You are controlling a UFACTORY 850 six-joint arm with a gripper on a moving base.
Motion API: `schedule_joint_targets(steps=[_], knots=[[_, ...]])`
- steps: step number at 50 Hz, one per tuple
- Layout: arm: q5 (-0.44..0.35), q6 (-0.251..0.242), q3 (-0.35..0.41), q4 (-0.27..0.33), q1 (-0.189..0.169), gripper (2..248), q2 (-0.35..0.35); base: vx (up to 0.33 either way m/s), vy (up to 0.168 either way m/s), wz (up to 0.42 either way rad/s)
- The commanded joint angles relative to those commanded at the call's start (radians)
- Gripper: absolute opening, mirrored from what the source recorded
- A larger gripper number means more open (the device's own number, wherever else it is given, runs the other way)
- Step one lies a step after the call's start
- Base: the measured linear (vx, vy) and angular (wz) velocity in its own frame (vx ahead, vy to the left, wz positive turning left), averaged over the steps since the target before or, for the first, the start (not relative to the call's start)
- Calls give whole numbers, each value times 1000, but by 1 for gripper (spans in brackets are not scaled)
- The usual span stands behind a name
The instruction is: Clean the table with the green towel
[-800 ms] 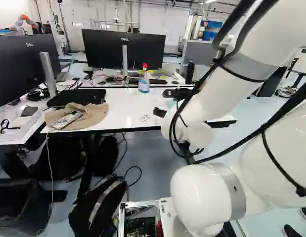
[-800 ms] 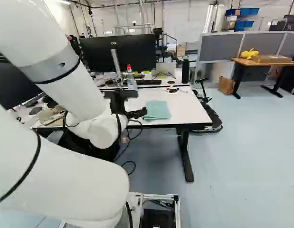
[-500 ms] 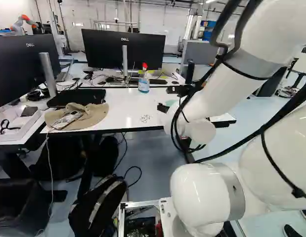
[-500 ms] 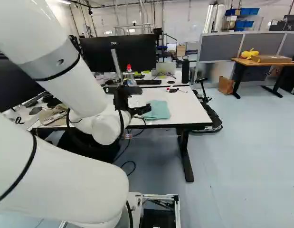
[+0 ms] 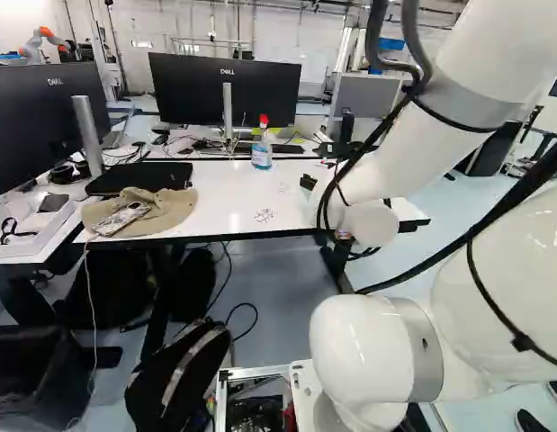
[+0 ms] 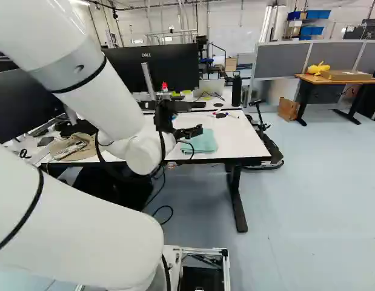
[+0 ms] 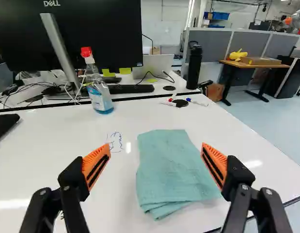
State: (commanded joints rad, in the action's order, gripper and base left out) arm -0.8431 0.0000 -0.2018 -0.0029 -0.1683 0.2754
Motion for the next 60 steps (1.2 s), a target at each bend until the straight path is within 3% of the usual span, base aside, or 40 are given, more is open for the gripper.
schedule_joint_targets(steps=[30, 60], knots=[[288, 0, -162, -40, -47, 247, -99, 0, 0, 0], [603, 0, -311, -83, -32, 247, -177, 0, 0, 0]])
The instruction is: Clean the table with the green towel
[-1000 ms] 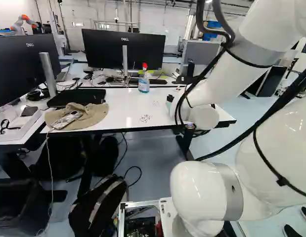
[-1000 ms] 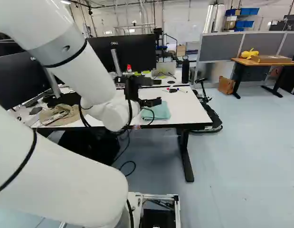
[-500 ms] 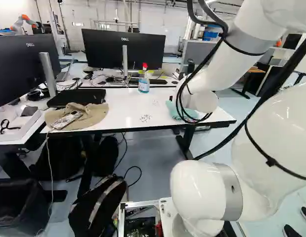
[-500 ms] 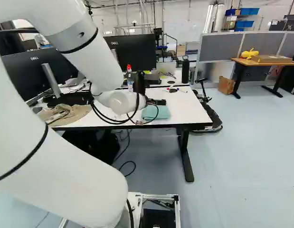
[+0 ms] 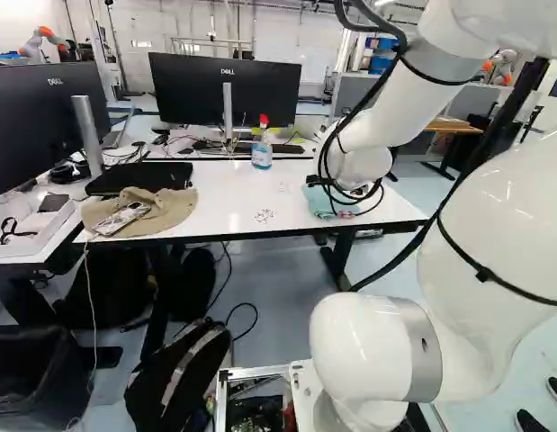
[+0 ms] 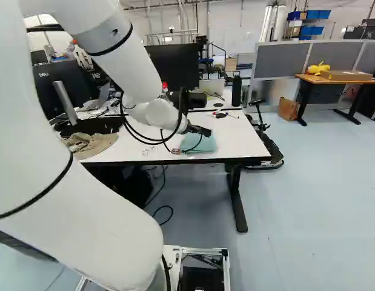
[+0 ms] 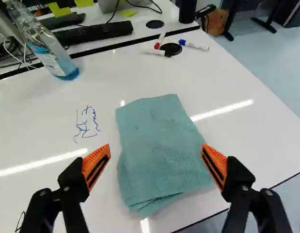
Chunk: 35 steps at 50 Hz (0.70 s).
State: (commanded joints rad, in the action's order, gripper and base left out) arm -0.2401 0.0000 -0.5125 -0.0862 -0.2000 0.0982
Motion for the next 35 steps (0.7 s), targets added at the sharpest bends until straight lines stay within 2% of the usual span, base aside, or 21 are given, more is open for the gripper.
schedule_joint_targets(steps=[9, 19, 35], knots=[[92, 0, -43, -9, 7, 247, -20, 0, 0, 0], [161, 0, -95, -9, 17, 247, -72, 0, 0, 0], [166, 0, -176, -9, 38, 247, -151, 0, 0, 0]])
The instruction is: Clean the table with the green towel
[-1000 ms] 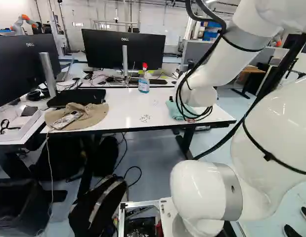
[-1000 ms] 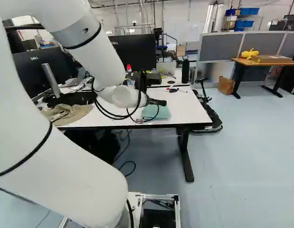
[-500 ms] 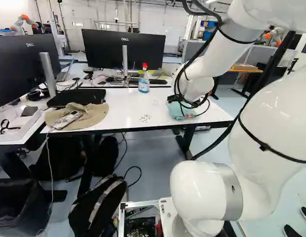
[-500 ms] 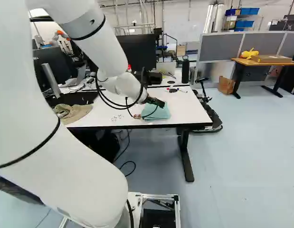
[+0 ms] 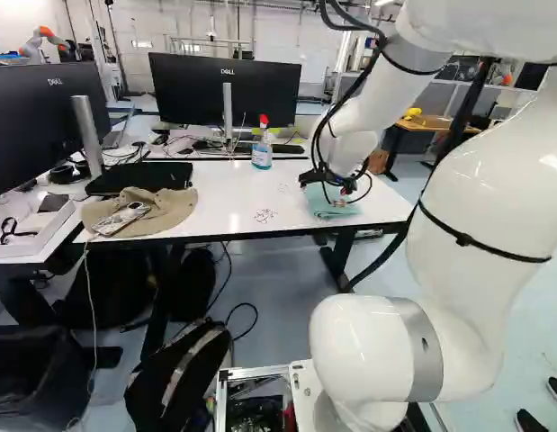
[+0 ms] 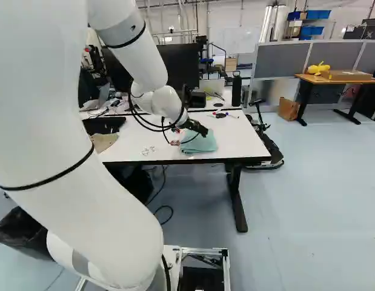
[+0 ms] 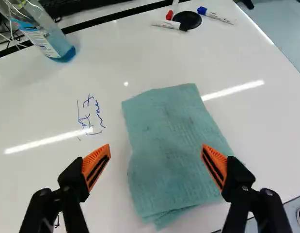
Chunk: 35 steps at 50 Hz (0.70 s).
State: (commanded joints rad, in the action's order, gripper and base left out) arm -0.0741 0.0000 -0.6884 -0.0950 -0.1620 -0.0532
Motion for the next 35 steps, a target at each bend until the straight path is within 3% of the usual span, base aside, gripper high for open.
schedule_joint_targets(steps=[16, 35], knots=[[0, 0, -74, 0, 6, 247, -69, 0, 0, 0], [0, 0, -85, 0, -36, 247, -79, 0, 0, 0]])
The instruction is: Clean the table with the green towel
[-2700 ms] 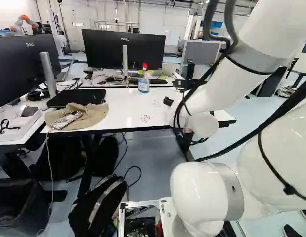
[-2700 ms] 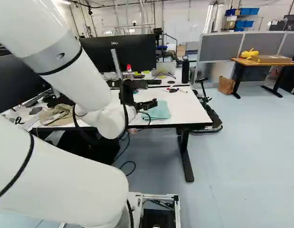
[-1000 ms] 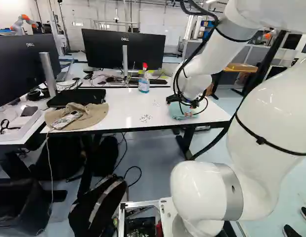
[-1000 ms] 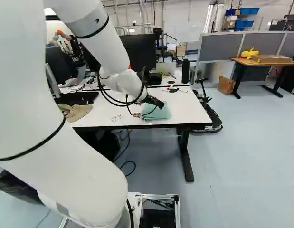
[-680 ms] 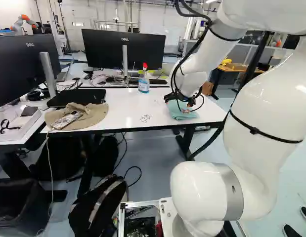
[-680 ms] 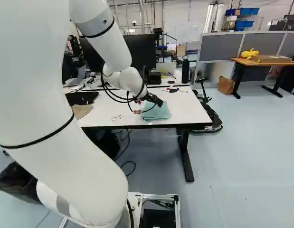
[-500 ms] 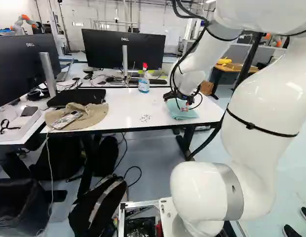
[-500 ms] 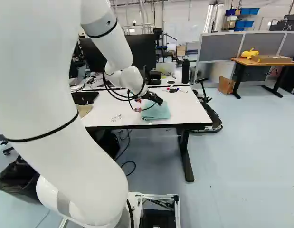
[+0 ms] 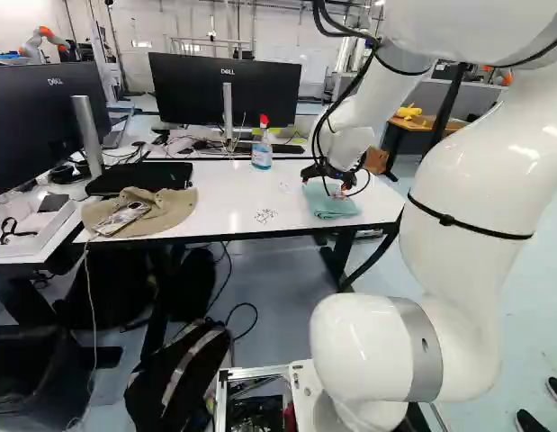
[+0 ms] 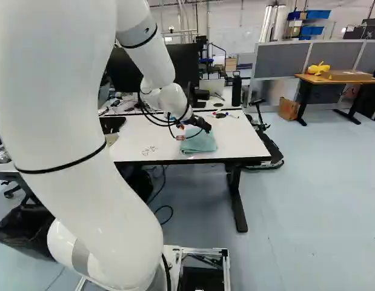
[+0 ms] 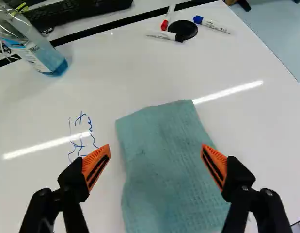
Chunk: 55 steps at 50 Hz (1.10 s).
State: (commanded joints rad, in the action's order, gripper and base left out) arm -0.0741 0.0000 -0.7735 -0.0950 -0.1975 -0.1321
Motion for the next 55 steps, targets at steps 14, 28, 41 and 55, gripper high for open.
schedule_joint_targets(steps=[14, 28, 41, 55], knots=[[0, 0, -1, 0, -6, 247, -1, 0, 0, 0], [0, 0, -1, 0, -6, 247, -1, 0, 0, 0], [0, 0, -1, 0, -6, 247, -1, 0, 0, 0], [0, 0, -7, 0, -6, 247, -29, 0, 0, 0]])
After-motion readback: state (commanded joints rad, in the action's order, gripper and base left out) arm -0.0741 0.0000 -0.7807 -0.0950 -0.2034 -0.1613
